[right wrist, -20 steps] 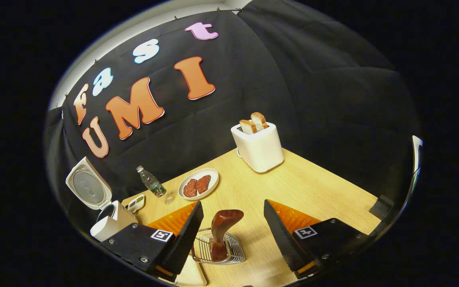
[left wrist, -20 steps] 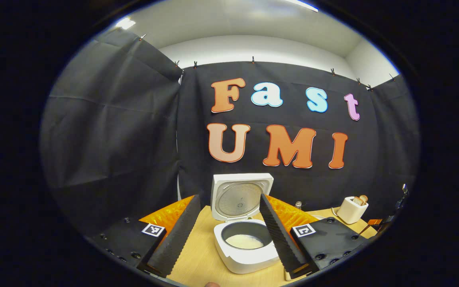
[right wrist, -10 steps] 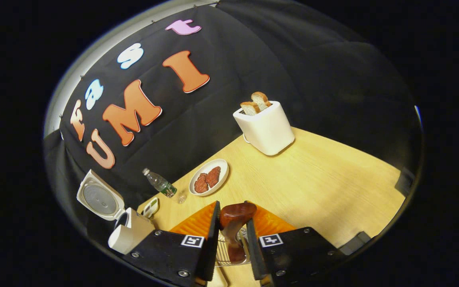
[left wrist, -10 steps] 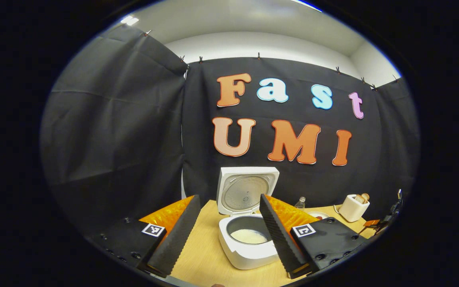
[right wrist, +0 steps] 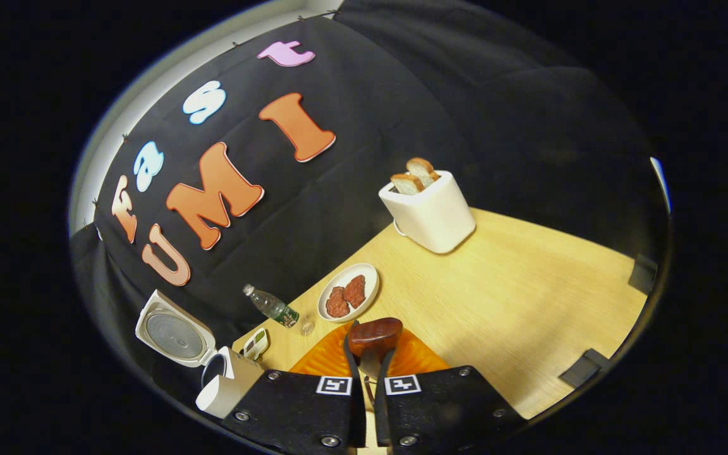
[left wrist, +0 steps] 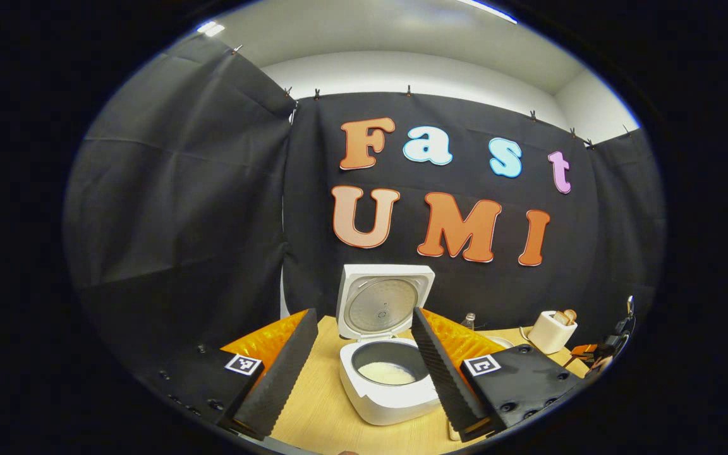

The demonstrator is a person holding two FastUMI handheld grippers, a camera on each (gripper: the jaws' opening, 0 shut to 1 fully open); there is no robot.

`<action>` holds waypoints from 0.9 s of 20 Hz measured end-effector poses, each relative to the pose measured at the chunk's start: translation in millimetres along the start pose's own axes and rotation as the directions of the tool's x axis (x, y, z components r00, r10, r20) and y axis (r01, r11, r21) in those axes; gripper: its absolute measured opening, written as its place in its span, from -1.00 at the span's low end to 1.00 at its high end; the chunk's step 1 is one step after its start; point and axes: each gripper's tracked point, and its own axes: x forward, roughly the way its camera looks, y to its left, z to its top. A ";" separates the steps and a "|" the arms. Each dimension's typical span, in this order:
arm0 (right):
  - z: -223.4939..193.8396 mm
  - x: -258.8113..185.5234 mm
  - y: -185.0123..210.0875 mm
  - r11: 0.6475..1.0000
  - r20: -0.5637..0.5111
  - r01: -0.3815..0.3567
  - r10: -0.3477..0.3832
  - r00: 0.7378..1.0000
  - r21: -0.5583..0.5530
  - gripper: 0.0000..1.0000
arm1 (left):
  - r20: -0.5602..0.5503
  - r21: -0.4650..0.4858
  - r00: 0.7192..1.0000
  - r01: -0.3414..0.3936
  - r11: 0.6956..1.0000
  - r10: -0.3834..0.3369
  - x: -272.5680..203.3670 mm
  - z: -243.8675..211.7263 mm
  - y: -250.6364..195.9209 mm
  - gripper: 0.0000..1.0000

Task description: Close the left gripper, press the button to open the rice cooker; take a wooden spoon from the chopstick holder with the right hand, scoop a spoonful of rice and pour it into the rice cooker, then put the wooden spoon back into the chopstick holder.

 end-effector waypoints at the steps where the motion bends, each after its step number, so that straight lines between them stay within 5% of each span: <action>1: 8.9 -5.1 7.9 0.999 0.019 -0.002 0.003 1.000 -0.048 -0.90 | 0.001 -0.006 1.000 0.004 1.000 -0.004 -1.1 -0.3 -0.5 1.00; 8: 35.7 -72.5 102.0 0.944 0.099 -0.138 0.175 0.980 -0.300 -0.91 | 0.009 -0.008 1.000 -0.014 1.000 0.014 -6.9 -0.8 13.3 1.00; 18: -40.2 -104.1 178.6 0.811 -0.003 -0.328 0.373 0.928 -0.485 -0.90 | -0.008 -0.001 0.999 -0.041 0.999 0.041 -10.3 -4.9 28.9 1.00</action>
